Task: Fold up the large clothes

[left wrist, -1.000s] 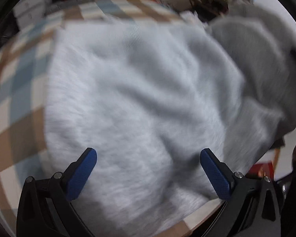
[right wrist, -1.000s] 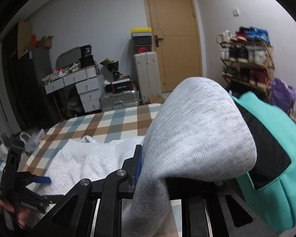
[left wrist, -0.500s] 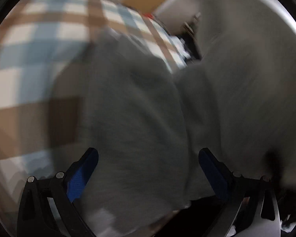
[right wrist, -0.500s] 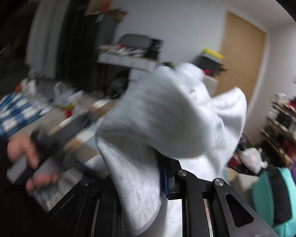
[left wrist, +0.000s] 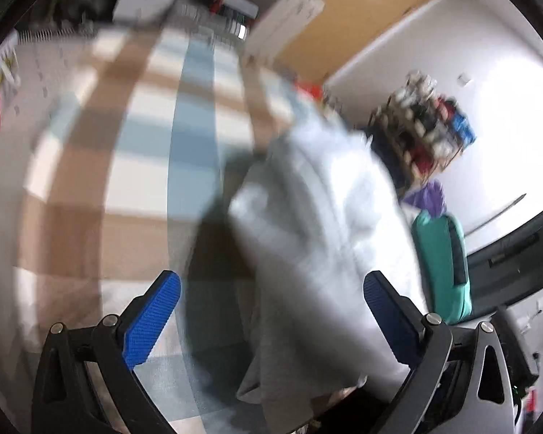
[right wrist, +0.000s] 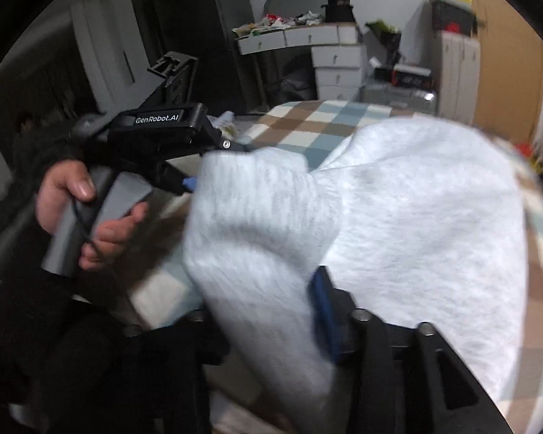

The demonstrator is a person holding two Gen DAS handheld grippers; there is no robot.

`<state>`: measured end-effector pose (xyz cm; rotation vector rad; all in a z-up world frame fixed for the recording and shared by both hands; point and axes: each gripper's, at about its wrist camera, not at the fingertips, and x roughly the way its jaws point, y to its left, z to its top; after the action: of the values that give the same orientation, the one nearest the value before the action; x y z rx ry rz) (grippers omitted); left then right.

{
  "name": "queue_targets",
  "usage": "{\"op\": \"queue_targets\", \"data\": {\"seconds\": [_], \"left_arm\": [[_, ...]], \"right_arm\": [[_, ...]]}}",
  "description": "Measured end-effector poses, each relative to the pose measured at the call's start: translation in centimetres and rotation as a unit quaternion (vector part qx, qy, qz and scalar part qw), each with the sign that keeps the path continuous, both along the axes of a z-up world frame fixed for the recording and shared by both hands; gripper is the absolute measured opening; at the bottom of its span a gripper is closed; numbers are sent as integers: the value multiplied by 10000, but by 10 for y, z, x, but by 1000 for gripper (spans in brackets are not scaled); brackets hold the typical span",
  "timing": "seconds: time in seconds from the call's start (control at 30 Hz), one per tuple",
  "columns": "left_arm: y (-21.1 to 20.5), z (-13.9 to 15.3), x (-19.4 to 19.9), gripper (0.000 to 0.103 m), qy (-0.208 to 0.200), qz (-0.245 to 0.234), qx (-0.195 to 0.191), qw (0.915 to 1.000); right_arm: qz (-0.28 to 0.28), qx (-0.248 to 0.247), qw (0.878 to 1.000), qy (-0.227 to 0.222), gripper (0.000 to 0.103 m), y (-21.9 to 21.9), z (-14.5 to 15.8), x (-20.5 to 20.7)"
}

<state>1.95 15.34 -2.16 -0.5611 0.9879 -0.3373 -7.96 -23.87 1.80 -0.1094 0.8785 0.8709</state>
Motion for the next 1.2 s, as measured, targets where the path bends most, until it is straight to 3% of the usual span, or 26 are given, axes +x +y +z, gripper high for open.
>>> {"op": "queue_targets", "data": {"seconds": [0.1, 0.17, 0.27, 0.37, 0.43, 0.5, 0.57, 0.6, 0.63, 0.67, 0.73, 0.8, 0.9, 1.03, 1.13, 1.17, 1.2], "left_arm": [[-14, 23, 0, 99, -469, -221, -196, 9985], [-43, 29, 4, 99, -506, -800, -190, 9953], [-94, 5, 11, 99, 3, -1703, 199, 9852], [-112, -43, 12, 99, 803, -1918, 505, 9768], [-109, -62, 9, 81, 1018, -1882, 299, 9764], [-103, -70, 6, 29, 1139, -1950, 156, 9740], [-88, -71, 4, 15, 1083, -1872, 83, 9763], [-78, -70, 2, 15, 1091, -1804, -18, 9775], [-68, -71, 1, 15, 1168, -1712, -94, 9782], [-62, -69, -2, 15, 1210, -1628, -90, 9792], [-51, -68, -4, 15, 1203, -1558, -7, 9804], [-45, -69, -8, 15, 1255, -1446, 47, 9815], [-37, -75, -11, 15, 1258, -1305, 75, 9834], [-31, -73, -15, 15, 1176, -1144, 100, 9864], [-28, -57, -10, 20, 1141, -1072, 81, 9876], [-30, -50, -4, 30, 1132, -1043, 139, 9880], [-29, -43, 2, 51, 1042, -999, 132, 9894]], "right_arm": [[212, 697, 9965, 416, 56, -22, 10, -2], [319, 1239, 9891, 730, 56, -39, 18, 0], [94, 1897, 9770, 968, 56, -74, 29, 3], [-496, 2089, 9737, 760, 70, -111, 35, 9], [-878, 2030, 9716, 842, 72, -127, 25, 20], [-808, 1948, 9688, 1300, 72, -126, 8, 32], [-704, 2178, 9599, 1616, 70, -128, -3, 38], [-707, 2155, 9584, 1733, 64, -127, -4, 41], [-732, 2016, 9597, 1818, 50, -124, -5, 45], [-749, 1845, 9606, 1940, 42, -121, -8, 50], [-661, 1499, 9593, 2301, 14, -114, -18, 63], [-558, 1181, 9566, 2604, 0, -107, -31, 73], [-257, 774, 9582, 2742, 0, -93, -41, 84], [-3, -378, 9790, 2003, 0, -62, -23, 58], [85, -776, 9789, 1888, 0, -49, -27, 52], [87, -755, 9780, 1944, 0, -50, -31, 52], [99, -693, 9770, 2014, 0, -47, -35, 52]]}}
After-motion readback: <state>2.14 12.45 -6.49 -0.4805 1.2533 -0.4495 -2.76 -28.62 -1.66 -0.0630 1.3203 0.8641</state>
